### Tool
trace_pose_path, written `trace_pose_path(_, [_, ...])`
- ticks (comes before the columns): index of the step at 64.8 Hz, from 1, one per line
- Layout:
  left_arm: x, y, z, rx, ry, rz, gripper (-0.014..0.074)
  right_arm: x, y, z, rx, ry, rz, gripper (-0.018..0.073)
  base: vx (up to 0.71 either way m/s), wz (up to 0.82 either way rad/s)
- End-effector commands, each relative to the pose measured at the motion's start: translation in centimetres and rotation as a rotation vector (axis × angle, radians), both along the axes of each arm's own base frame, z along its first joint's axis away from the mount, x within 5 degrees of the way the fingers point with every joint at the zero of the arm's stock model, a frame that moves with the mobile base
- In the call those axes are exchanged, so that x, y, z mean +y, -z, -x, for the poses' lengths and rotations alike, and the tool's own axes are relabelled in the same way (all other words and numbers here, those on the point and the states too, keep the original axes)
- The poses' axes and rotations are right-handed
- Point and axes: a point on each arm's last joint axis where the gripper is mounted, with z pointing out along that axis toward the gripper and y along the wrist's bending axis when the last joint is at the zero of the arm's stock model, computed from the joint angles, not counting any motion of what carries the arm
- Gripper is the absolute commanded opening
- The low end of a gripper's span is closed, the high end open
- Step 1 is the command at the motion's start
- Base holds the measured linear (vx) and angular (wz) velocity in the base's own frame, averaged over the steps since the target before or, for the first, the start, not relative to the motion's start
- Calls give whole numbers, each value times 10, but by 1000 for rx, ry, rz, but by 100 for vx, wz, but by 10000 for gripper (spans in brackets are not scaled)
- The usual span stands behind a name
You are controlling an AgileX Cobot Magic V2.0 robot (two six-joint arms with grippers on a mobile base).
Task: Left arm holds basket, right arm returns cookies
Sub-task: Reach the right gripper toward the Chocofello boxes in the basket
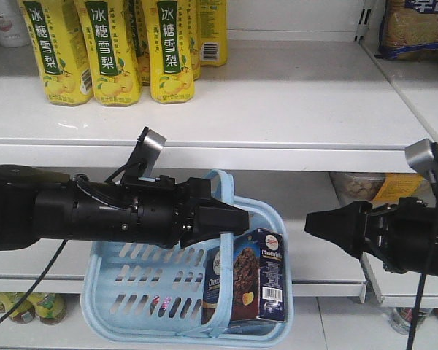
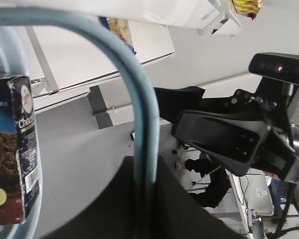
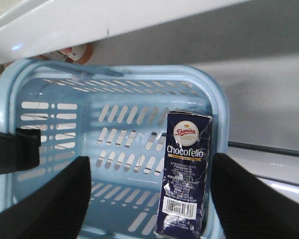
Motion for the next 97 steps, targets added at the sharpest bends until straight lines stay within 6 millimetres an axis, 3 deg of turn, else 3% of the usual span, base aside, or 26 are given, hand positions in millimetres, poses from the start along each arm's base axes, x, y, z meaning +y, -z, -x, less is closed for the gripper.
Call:
trace_pose_path(1, [2,-25,-5,-42,-72,89,-3,4,-6,-7,-30,-44,-34,464,0,0])
trace_pose_path(24, [2,-25,-5,-42,-72,89,-3,9,16,-19,42,-134,-41,464,0,0])
trace_pose_path(33, [2,-25,-5,-42,-72,89,-3,27,22,-16,32,-216,-10,464,0,0])
trace_pose_path(50, [2,-25,-5,-42,-72,89,-3,43,30,-20,51,-175,20,464,0,0])
trace_pose_path(73, [2,-25,-5,-42,-72,89,-3,45,53,-32,130,-158,34,464,0,0])
trace_pose_path(97, [2,-25,-5,-42,-72,89,-3,47,53,-34,113,-166,-2,464,0,0])
